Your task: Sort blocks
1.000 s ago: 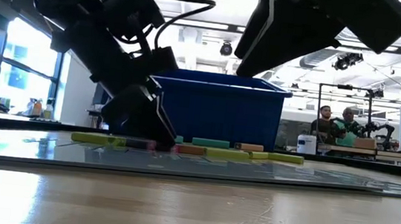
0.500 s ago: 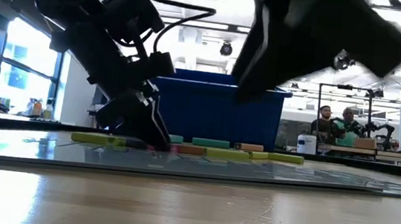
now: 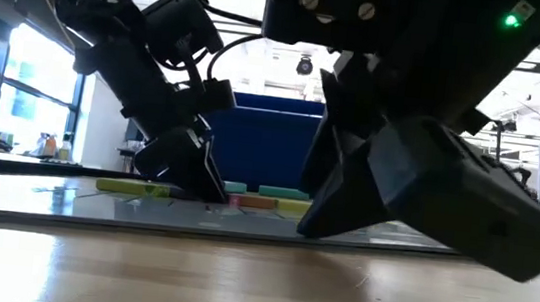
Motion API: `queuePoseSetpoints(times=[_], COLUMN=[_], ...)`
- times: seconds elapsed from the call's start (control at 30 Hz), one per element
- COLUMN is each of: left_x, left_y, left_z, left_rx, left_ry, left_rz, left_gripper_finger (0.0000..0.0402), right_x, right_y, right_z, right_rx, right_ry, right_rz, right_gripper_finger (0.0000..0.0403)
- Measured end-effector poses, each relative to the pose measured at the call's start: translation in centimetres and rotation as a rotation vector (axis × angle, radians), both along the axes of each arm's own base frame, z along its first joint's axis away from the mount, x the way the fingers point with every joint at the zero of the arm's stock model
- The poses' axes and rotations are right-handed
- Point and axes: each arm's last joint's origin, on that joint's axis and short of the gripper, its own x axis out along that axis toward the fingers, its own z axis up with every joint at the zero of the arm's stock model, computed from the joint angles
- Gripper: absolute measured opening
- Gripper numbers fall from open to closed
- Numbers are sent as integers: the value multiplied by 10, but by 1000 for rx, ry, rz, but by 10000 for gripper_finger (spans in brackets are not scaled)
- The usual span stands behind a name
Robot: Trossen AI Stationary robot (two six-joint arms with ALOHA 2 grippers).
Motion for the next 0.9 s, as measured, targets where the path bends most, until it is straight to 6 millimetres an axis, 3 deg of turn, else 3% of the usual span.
queuePoseSetpoints(times=[0.4,0.6,0.77,0.9], left_x=[0,0,0,0], left_y=[0,0,0,-1], left_z=[-6,-6,-6,-6], left_rx=[-9,-9,-9,-9], left_ry=[21,22,20,20], left_rz=[2,2,1,0], left_gripper_finger=[145,145,145,145], right_x=[-7,-23,-20,-19], right_y=[9,14,27,29], right_z=[6,14,14,1], right_rx=[15,22,123,113], right_ry=[47,117,28,39], right_rz=[70,56,56,53], right_gripper_finger=[183,183,183,183])
